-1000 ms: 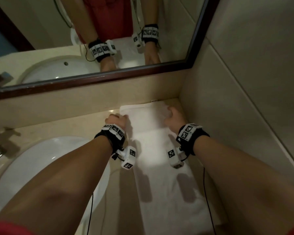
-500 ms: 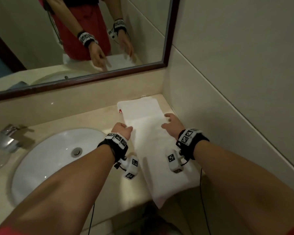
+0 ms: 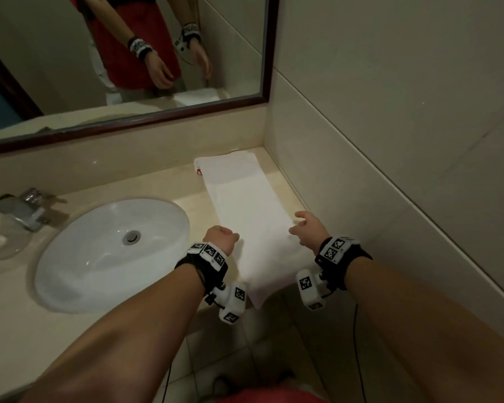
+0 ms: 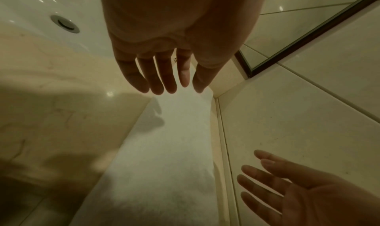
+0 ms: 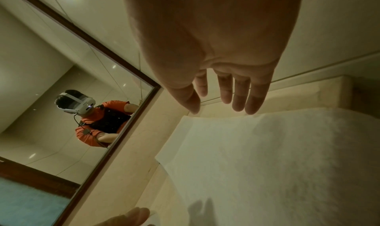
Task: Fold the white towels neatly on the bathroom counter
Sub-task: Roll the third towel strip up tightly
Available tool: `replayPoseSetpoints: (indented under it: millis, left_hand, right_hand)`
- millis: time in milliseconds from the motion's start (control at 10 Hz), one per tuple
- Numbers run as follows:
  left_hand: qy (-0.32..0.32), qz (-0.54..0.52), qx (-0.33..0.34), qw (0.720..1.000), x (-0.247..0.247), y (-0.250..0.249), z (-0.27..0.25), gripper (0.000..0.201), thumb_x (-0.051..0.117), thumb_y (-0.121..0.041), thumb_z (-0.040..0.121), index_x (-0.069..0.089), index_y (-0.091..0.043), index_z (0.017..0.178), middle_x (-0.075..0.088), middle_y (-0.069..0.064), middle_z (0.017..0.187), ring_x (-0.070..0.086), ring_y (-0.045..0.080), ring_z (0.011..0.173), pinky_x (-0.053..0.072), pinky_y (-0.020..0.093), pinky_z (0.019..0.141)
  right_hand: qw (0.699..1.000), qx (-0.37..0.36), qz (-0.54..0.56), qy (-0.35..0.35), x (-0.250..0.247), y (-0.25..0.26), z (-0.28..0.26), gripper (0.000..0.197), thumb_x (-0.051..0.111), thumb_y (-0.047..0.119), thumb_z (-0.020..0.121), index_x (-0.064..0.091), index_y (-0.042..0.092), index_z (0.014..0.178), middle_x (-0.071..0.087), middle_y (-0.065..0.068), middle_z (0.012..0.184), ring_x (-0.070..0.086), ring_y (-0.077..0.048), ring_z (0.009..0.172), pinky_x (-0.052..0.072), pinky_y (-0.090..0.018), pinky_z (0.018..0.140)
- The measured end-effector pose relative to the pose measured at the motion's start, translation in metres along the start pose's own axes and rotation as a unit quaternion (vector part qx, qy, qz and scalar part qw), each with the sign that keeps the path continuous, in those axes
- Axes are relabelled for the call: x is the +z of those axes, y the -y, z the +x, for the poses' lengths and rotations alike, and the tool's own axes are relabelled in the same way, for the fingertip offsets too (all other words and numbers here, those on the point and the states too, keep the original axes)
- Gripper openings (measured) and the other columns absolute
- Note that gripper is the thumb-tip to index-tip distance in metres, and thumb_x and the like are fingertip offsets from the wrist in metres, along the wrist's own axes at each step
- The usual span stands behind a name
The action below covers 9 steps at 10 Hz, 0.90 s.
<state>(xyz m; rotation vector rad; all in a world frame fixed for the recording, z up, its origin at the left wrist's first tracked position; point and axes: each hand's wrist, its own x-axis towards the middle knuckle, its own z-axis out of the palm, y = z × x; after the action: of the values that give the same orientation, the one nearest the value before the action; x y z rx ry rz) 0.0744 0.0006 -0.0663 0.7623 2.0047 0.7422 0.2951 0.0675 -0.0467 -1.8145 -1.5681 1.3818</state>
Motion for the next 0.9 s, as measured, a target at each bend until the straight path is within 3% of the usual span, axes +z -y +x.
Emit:
replayPoseSetpoints:
  millis: [200,300,400,500,600,700,800,900]
  left_hand:
    - [0.007,-0.009,-0.052,0.999,0.031,0.023,-0.028,0.015,0.069,-0.022,0.083,0.06,-0.014,0.075,0.057,0.006,0.07,0.056,0.025,0.068,0.047,0.032,0.067]
    - [0.019,-0.028,-0.091,0.995,0.046,0.031,-0.044,0.011,0.064,-0.017,0.086,0.064,-0.007,0.081,0.066,0.013,0.079,0.065,0.027,0.072,0.052,0.034,0.065]
    - [0.026,-0.033,-0.111,0.993,0.064,0.045,-0.055,0.011,0.062,-0.014,0.087,0.061,-0.013,0.076,0.068,0.013,0.087,0.065,0.023,0.074,0.057,0.034,0.071]
    - [0.027,-0.032,-0.138,0.99,0.074,0.059,-0.066,0.009,0.062,-0.015,0.084,0.064,-0.014,0.076,0.072,0.019,0.097,0.063,0.02,0.074,0.057,0.038,0.078]
    - [0.032,-0.012,-0.168,0.985,0.08,0.075,-0.072,0.022,0.06,-0.013,0.088,0.07,0.0,0.103,0.07,0.019,0.109,0.07,0.027,0.091,0.055,0.033,0.076]
    - [0.085,0.076,-0.165,0.98,0.078,0.085,-0.087,0.029,0.058,-0.014,0.09,0.065,-0.007,0.117,0.069,0.012,0.114,0.068,0.026,0.099,0.049,0.028,0.074]
    - [0.042,0.005,-0.2,0.979,0.087,0.105,-0.086,0.033,0.059,-0.017,0.09,0.063,-0.001,0.118,0.068,0.021,0.109,0.064,0.027,0.078,0.052,0.034,0.074]
    - [0.024,-0.02,-0.226,0.974,0.096,0.112,-0.083,0.034,0.07,-0.022,0.085,0.064,0.001,0.108,0.067,0.021,0.105,0.067,0.033,0.097,0.055,0.039,0.084]
  right_hand:
    - [0.998,0.051,0.013,0.024,-0.011,-0.045,0.002,0.052,0.063,0.008,0.086,0.045,0.012,0.135,0.052,-0.013,0.125,0.053,-0.028,0.11,0.046,-0.045,0.101]
    - [0.997,0.07,-0.002,0.045,-0.008,-0.071,0.004,0.054,0.064,0.006,0.085,0.044,0.01,0.135,0.054,-0.017,0.128,0.054,-0.033,0.115,0.048,-0.037,0.088]
    - [0.995,0.088,-0.029,0.041,-0.003,-0.094,0.003,0.05,0.063,0.005,0.087,0.044,0.004,0.133,0.051,-0.015,0.124,0.053,-0.034,0.113,0.043,-0.031,0.083]
    - [0.993,0.112,-0.026,0.034,0.0,-0.108,0.0,0.05,0.062,0.006,0.086,0.046,-0.001,0.132,0.053,-0.019,0.123,0.051,-0.027,0.099,0.043,-0.033,0.083]
    - [0.99,0.132,-0.041,0.025,0.002,-0.119,0.002,0.034,0.059,0.004,0.086,0.055,-0.007,0.118,0.054,-0.013,0.097,0.051,-0.026,0.089,0.045,-0.034,0.078]
    - [0.988,0.149,-0.035,0.01,0.005,-0.128,0.002,0.011,0.058,0.003,0.085,0.058,-0.001,0.095,0.057,-0.013,0.084,0.053,-0.026,0.083,0.048,-0.035,0.073]
    - [0.985,0.169,0.023,0.003,0.008,-0.147,0.008,0.022,0.061,0.009,0.085,0.064,-0.003,0.103,0.063,-0.018,0.095,0.058,-0.027,0.081,0.047,-0.034,0.068]
    - [0.981,0.184,0.054,-0.001,0.007,-0.159,0.014,0.032,0.063,0.012,0.086,0.061,-0.002,0.115,0.065,-0.018,0.112,0.061,-0.029,0.092,0.05,-0.037,0.076]
